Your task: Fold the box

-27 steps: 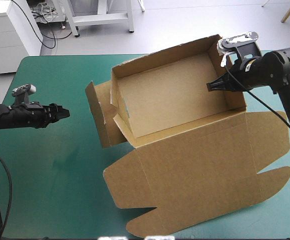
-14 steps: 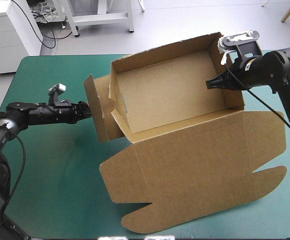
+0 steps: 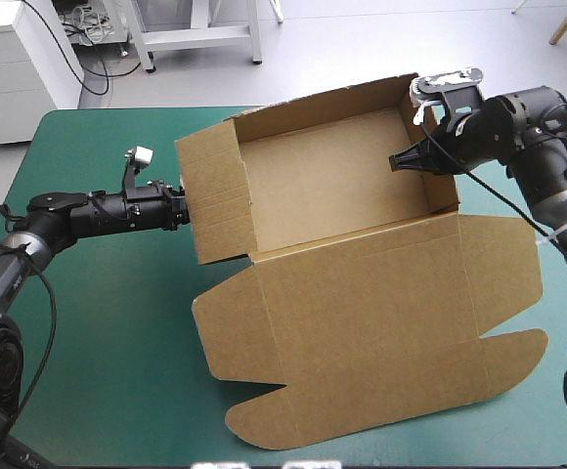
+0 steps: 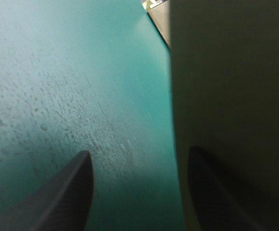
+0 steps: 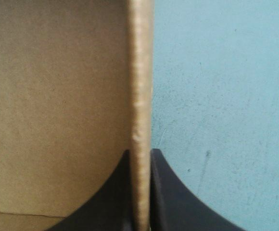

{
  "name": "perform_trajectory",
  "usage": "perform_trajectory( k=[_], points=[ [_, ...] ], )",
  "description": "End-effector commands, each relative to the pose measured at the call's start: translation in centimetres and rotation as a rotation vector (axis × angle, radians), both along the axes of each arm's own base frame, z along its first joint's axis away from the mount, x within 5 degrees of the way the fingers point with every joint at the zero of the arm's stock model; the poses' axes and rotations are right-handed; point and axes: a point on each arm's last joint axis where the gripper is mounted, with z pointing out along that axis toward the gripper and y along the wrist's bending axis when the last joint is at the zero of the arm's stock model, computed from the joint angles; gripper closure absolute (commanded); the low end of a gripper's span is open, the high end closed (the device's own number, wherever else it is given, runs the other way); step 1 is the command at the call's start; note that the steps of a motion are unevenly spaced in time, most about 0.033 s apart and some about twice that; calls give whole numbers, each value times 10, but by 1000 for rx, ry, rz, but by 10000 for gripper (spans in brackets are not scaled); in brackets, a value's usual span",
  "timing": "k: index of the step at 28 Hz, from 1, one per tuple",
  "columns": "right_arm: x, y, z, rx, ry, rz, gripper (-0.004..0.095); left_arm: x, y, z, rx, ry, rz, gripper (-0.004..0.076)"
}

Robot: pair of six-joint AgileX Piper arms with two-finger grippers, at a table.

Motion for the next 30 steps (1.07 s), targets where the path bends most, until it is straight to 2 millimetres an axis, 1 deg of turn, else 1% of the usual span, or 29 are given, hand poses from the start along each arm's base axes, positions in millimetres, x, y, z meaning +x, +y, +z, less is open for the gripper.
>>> perform_trajectory(
  k=[1,2,4,10,13,20,27,30],
  points=[
    [0,-1,18,38,-106,-7,930,-17,-9,38,-110,-94,-81,302],
    [4,0,13,36,-95,-7,930,-19,-12,41,-110,-102,-91,302],
    [7,1,10,31,-89,-3,930,-20,-12,42,-117,-102,-87,302],
    [13,2,5,12,-88,6,929,-21,-12,46,-137,-95,-78,302],
    [17,3,3,5,-97,15,930,-23,-12,53,-170,-104,-64,302],
    [27,6,-9,3,-67,20,929,-25,-12,59,-188,-121,-58,302],
    [30,7,-12,5,-64,20,929,-25,-12,60,-199,-104,-51,302],
    [29,12,-12,12,-63,32,928,-23,-11,61,-190,-86,-27,302]
  ],
)
